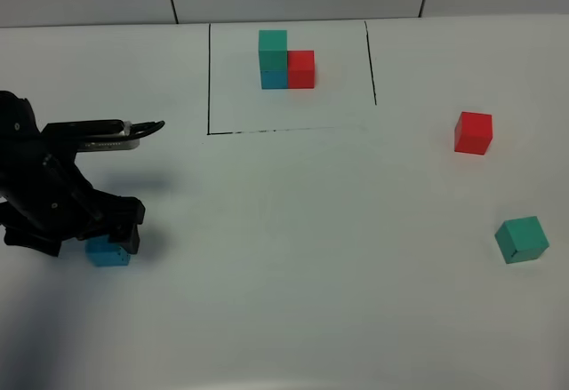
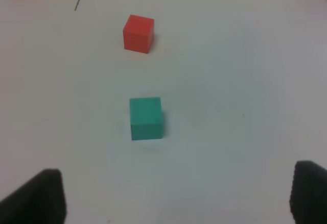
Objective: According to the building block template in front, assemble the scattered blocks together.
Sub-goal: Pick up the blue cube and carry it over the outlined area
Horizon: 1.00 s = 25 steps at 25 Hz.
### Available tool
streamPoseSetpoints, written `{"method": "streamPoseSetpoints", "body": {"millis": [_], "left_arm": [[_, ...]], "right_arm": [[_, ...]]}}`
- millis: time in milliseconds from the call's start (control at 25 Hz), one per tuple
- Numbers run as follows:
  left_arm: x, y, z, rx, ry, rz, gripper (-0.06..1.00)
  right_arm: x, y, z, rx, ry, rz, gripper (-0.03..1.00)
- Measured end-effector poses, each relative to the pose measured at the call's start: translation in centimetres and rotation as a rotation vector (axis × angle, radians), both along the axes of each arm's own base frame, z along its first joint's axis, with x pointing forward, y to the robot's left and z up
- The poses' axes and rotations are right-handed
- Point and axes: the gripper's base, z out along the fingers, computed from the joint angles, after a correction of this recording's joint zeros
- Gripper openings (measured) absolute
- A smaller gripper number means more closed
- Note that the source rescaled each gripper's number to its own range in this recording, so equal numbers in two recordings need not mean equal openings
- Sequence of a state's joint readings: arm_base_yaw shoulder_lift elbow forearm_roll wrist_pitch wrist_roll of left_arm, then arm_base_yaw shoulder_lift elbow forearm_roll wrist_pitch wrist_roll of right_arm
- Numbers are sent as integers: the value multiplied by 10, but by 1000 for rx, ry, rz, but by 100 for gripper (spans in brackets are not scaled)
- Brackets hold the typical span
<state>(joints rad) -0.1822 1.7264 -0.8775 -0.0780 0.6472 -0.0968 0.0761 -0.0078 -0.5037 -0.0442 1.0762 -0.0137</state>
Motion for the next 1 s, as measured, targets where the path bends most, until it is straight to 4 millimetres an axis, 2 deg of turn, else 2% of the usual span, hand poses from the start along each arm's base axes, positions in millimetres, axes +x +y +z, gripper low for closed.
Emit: {"method": "streamPoseSetpoints", "body": {"millis": [400, 760, 880, 1000], "left_arm": [[2, -5, -1, 3, -29, -27, 96], [6, -5, -18, 15, -6, -32, 93], [7, -6, -23, 17, 2, -32, 89], [7, -6, -28, 20, 17, -32, 77]], "right_arm": [[0, 0, 0, 0, 0, 0, 77], [0, 0, 0, 0, 0, 0, 77], [0, 0, 0, 0, 0, 0, 77], [0, 0, 0, 0, 0, 0, 77]]}}
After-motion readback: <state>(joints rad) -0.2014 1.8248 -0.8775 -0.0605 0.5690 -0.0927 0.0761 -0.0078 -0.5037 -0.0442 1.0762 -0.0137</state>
